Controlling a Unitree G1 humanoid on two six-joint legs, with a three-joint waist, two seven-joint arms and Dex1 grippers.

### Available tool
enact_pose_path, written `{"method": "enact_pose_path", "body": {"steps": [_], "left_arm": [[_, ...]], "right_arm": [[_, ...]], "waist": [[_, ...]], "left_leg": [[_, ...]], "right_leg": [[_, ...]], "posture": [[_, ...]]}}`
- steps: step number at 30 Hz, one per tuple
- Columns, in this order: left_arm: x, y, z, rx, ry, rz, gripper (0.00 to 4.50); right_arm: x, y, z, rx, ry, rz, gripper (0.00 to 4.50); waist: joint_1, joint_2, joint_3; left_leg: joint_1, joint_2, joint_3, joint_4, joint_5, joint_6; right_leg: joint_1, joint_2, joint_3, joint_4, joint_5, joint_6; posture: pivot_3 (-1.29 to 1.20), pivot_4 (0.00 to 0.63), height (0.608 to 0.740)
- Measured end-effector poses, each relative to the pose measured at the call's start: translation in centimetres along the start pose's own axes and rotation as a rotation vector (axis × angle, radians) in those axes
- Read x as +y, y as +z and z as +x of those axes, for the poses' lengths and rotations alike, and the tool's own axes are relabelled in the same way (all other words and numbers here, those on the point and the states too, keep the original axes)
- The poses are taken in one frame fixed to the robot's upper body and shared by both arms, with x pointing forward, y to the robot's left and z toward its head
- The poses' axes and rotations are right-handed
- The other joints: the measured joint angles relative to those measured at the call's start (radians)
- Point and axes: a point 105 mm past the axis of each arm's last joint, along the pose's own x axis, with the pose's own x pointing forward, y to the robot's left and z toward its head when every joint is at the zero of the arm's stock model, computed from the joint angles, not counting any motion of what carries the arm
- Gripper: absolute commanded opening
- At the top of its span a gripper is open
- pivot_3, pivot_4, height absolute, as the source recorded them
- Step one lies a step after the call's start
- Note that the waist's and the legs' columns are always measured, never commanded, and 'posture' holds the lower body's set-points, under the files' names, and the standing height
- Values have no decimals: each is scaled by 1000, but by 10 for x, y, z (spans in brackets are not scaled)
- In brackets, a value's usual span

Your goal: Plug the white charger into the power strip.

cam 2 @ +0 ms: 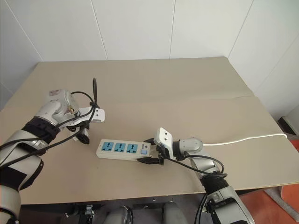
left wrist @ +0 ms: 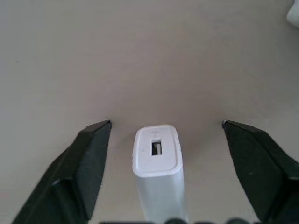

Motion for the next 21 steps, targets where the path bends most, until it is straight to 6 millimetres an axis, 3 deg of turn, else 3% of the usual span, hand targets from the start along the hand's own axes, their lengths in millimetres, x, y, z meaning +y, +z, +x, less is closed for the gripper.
{"method": "enact_pose_path", "body": {"steps": [7,17,21], "left_arm": [[3,0,2,17,21,0,1077],[7,-8,2,68,48,-11,1015],[9,15,-4,-102,50,-86,1015]], "right_arm": [[0,-1,0,6,-3,-1,3446],[0,-2,0,7,-8,0,3446],[-1,-2,-1,11,-12,0,3446]], "waist": [[2,0,-1],[2,0,-1],[4,-1,-1]], "left_leg": [[2,0,0,0,0,0],[3,0,-1,0,0,0],[3,0,-2,1,0,0]], "right_leg": [[2,0,0,0,0,0],[4,0,0,0,0,0],[5,0,-1,0,0,0]], "posture": [[0,150,740],[0,150,740],[0,150,740]]}}
